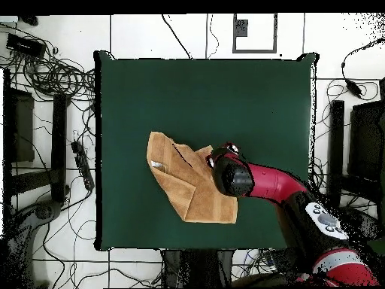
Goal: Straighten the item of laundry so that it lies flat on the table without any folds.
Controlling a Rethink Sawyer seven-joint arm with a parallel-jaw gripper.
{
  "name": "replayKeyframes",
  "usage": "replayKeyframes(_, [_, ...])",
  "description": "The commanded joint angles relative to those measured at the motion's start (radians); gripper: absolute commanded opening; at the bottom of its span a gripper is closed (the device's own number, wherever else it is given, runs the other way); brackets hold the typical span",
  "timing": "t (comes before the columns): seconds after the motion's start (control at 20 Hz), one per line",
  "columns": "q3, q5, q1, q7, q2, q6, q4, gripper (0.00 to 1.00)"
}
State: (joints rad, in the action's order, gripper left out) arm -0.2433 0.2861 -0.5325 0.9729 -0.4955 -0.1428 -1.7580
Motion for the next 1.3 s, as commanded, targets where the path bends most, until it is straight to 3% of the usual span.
replayKeyframes(0.05, [-0.031, -0.039, -0.022, 0.067, 0.003, -0.305, 0.037, 1.0])
replayKeyframes(0.6, [-0.062, -0.017, -0.033, 0.094, -0.003, -0.332, 0.04, 1.0])
replayKeyframes(0.65, [-0.063, -0.015, -0.033, 0.095, -0.002, -0.339, 0.042, 0.0])
replayKeyframes(1.3, [-0.104, -0.01, -0.06, 0.084, 0.005, -0.303, 0.013, 0.0])
